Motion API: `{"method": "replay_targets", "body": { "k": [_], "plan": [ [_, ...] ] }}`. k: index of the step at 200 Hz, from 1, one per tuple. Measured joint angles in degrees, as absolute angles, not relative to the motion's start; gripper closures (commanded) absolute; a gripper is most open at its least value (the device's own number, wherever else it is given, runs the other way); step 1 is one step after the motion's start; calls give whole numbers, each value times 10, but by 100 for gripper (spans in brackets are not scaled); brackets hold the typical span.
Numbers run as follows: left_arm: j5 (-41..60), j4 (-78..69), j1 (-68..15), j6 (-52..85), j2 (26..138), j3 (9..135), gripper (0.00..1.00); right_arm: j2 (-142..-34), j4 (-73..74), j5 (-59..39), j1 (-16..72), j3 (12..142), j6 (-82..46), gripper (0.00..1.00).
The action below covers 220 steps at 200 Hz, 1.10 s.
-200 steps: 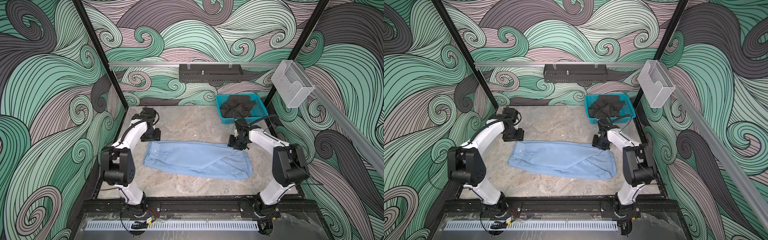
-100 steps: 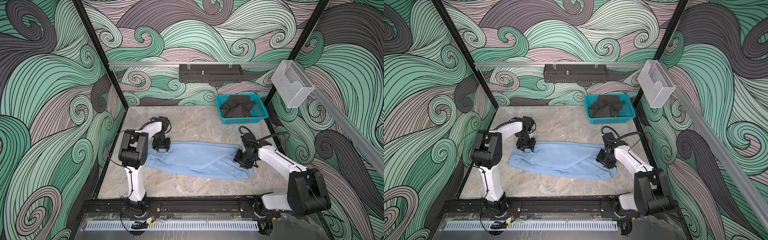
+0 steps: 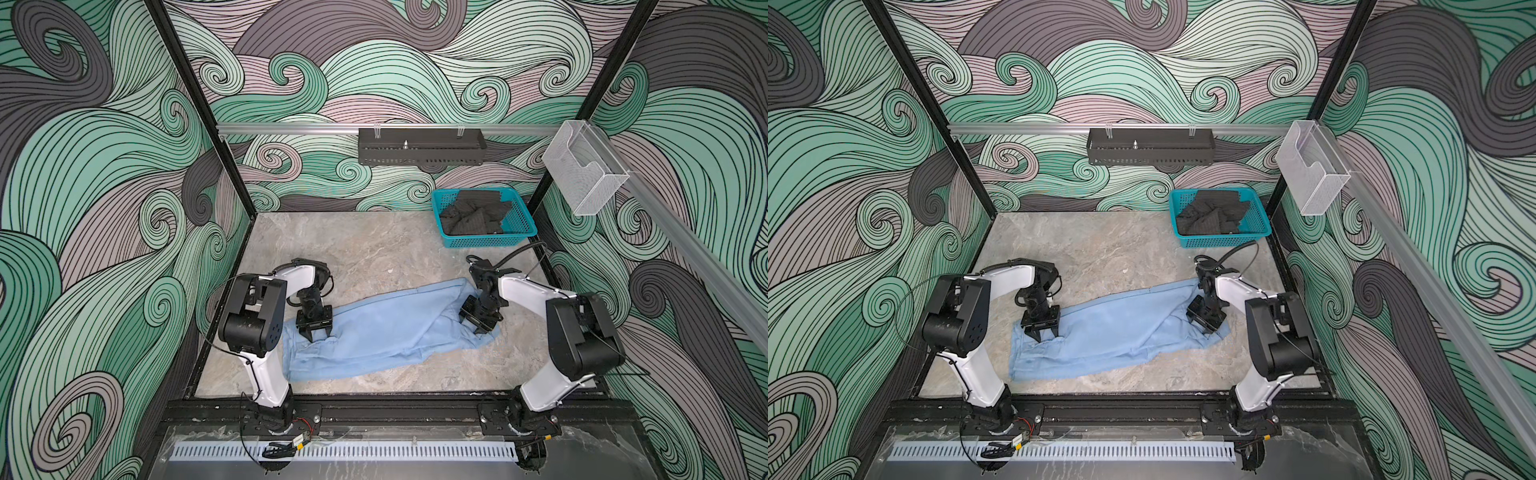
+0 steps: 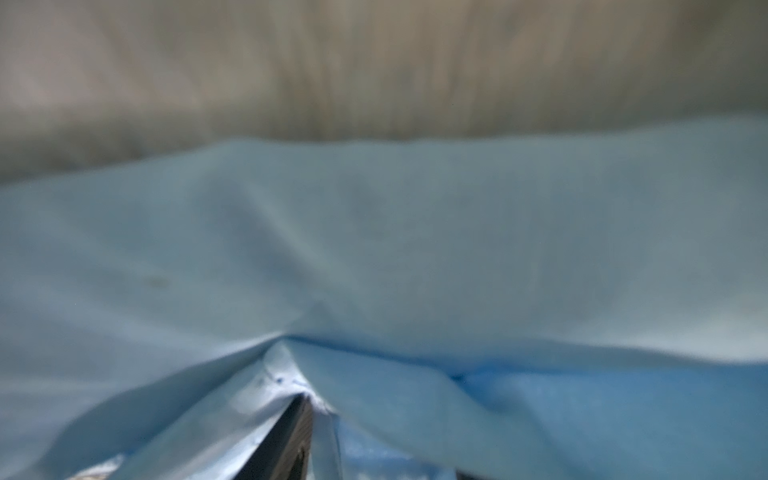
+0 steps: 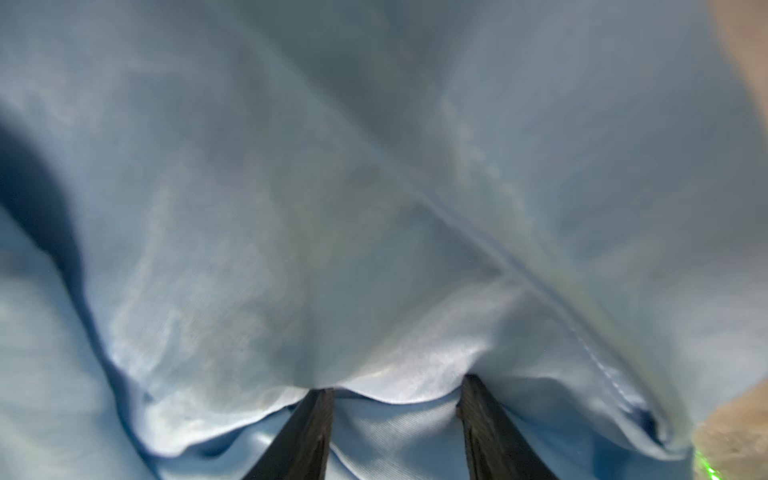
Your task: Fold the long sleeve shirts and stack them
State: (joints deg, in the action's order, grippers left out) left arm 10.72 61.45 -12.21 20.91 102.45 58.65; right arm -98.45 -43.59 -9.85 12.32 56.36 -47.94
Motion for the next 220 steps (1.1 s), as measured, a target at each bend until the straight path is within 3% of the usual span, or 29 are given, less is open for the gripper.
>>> {"method": "replay_targets", "body": {
  "k": [40, 69, 87, 114, 131, 158, 220],
  "plan": [
    [163, 595, -137, 254, 957, 518, 49, -1062, -432, -110, 132, 667, -451, 51],
    [170, 608, -137, 264, 897, 548, 42, -1086, -420, -107, 150, 709, -403, 48],
    [168, 629, -138, 249, 858, 624, 35, -1079, -425, -94, 160, 727, -366, 42],
    [151, 621, -166, 206, 811, 751, 30, -1004, -448, -55, 167, 731, -324, 24],
    [139, 592, -214, 175, 804, 805, 29, -934, -464, -30, 164, 732, -306, 21],
    [136, 541, -296, 127, 875, 877, 29, -829, -488, -10, 144, 737, -293, 21],
    [90, 517, -408, 34, 1206, 1100, 22, -698, -522, -11, 86, 710, -294, 19]
  ]
}}
